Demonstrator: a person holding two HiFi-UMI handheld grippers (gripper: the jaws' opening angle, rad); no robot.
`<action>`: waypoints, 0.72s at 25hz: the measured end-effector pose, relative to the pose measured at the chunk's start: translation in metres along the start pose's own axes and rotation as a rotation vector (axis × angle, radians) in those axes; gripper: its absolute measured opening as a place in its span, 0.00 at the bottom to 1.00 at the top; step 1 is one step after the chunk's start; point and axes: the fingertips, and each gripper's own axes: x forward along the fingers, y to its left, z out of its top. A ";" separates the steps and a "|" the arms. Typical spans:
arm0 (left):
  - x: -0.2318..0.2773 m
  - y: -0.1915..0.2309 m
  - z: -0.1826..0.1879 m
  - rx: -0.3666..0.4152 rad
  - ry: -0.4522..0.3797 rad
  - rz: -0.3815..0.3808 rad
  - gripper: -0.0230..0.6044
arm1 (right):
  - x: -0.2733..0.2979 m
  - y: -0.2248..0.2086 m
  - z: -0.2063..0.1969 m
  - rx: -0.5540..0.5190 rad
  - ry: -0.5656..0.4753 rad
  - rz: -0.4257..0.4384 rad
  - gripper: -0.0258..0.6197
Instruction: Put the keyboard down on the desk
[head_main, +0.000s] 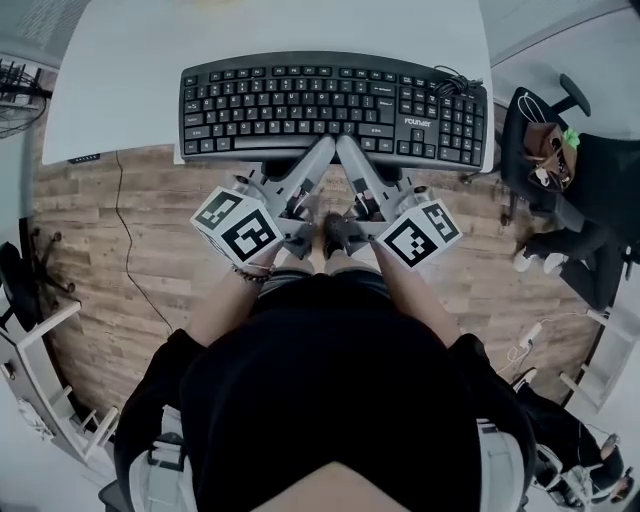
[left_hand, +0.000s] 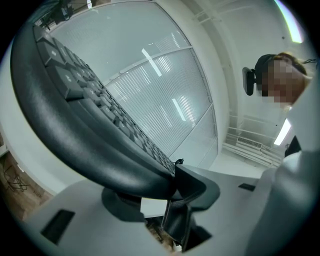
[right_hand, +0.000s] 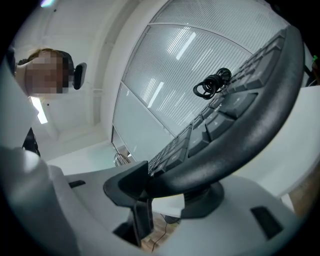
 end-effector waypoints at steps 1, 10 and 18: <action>-0.003 0.005 -0.002 -0.009 -0.001 0.000 0.33 | 0.001 -0.001 -0.006 0.002 0.005 -0.005 0.33; -0.015 0.029 -0.020 -0.025 0.027 0.014 0.33 | 0.002 -0.012 -0.036 0.030 0.032 -0.030 0.33; -0.013 0.040 -0.033 -0.047 0.049 0.024 0.33 | 0.000 -0.024 -0.047 0.040 0.040 -0.045 0.33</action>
